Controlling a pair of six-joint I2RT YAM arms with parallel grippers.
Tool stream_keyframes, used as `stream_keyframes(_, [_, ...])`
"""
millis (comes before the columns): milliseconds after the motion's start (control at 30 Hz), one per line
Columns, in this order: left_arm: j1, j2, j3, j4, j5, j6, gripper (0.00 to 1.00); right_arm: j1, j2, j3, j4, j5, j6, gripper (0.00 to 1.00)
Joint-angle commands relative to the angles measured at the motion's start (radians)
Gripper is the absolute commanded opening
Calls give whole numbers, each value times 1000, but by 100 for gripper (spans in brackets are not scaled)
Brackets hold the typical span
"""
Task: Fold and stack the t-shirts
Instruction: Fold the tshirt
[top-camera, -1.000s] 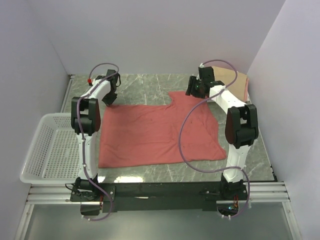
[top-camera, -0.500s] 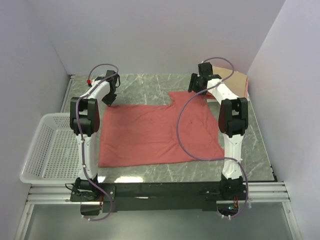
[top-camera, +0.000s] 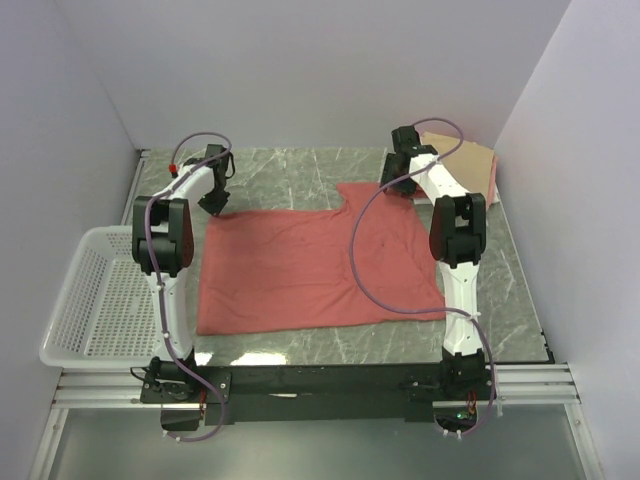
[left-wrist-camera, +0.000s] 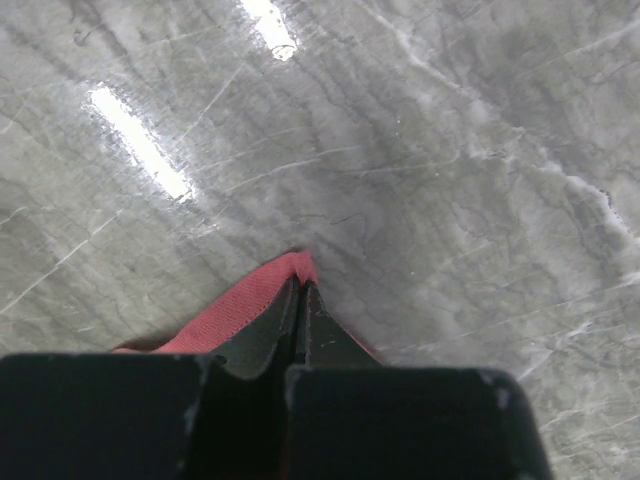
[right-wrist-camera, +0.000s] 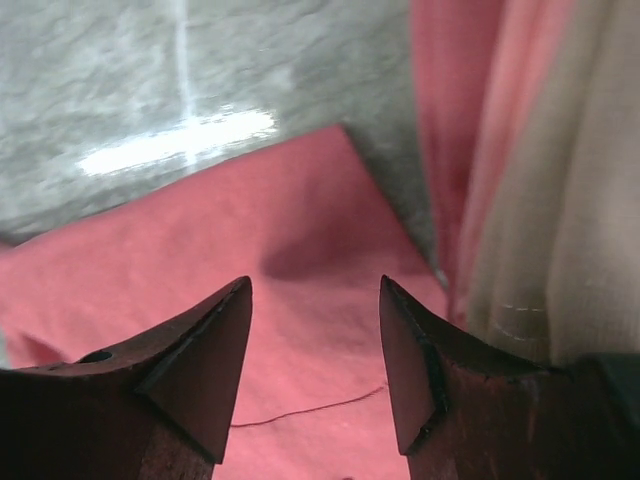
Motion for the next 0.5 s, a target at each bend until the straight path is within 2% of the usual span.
stream_keyframes(0, [11, -56, -18, 2, 9, 22, 1, -9, 12, 51, -59, 107, 9, 61])
stream_keyframes(133, [11, -57, -21, 8, 17, 22, 1, -10, 24, 67, -77, 107, -3, 62])
stream_keyframes(167, [11, -57, -21, 8, 18, 22, 1, -9, 47, 85, -96, 101, -11, 56])
stream_keyframes(233, [11, -57, -21, 11, 23, 23, 1, -9, 67, 129, -133, 101, -17, 52])
stream_keyframes(467, [11, -65, -19, 17, 37, 29, 1, -1, 87, 157, -148, 72, -61, 53])
